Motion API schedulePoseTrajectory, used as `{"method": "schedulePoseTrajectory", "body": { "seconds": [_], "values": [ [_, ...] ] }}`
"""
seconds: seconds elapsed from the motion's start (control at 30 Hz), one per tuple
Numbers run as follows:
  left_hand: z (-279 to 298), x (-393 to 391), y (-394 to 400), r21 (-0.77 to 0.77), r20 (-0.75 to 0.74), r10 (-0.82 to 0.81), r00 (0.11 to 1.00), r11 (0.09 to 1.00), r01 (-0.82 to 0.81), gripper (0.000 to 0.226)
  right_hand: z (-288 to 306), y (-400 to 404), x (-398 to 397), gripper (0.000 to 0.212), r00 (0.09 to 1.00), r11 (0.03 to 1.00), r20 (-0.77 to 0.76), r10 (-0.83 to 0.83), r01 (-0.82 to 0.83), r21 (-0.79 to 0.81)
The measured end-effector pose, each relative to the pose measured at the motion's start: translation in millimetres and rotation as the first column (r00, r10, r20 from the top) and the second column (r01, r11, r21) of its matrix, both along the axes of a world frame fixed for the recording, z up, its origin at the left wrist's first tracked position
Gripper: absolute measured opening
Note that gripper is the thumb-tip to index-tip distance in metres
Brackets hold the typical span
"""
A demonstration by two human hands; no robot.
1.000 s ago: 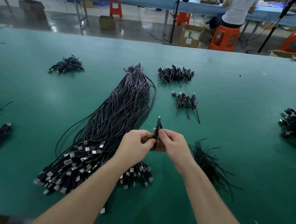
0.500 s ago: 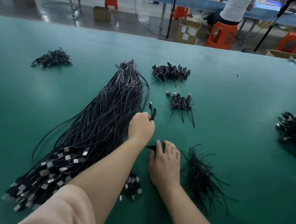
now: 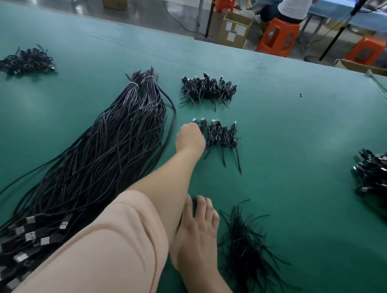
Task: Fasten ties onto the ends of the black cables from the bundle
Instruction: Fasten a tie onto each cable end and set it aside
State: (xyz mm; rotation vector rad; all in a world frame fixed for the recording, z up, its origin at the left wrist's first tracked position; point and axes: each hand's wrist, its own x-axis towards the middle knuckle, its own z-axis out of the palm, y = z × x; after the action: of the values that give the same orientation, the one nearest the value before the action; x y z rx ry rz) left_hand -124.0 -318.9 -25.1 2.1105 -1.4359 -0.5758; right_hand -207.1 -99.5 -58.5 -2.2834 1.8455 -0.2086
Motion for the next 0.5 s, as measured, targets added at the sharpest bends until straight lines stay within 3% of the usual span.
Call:
{"method": "schedulePoseTrajectory", "body": {
  "seconds": [0.1, 0.33, 0.43, 0.5],
  "values": [
    [-1.7, -9.3, -4.7, 0.008, -0.017, -0.036, 0.999, 0.999, 0.036, 0.011, 2.6, -0.1, -0.8, 0.062, 1.0, 1.0, -0.013, 0.005, -0.004, 0.009],
    [23.5, 14.5, 15.8, -0.066, -0.026, -0.142, 0.989, 0.988, 0.14, 0.025, -5.6, 0.7, 2.0, 0.055, 0.999, 0.999, 0.018, -0.042, 0.042, -0.025],
    [50.5, 50.1, 43.6, -0.034, 0.058, -0.28, 0.958, 0.959, 0.282, 0.026, -10.0, 0.5, 1.8, 0.055, 0.998, 0.997, 0.03, -0.055, 0.057, -0.043],
    [65.2, 79.0, 68.8, 0.023, 0.203, -0.322, 0.925, 0.946, 0.324, 0.032, -11.1, 0.3, 2.0, 0.056, 0.998, 0.998, 0.03, -0.052, 0.053, -0.038]
  ]
}}
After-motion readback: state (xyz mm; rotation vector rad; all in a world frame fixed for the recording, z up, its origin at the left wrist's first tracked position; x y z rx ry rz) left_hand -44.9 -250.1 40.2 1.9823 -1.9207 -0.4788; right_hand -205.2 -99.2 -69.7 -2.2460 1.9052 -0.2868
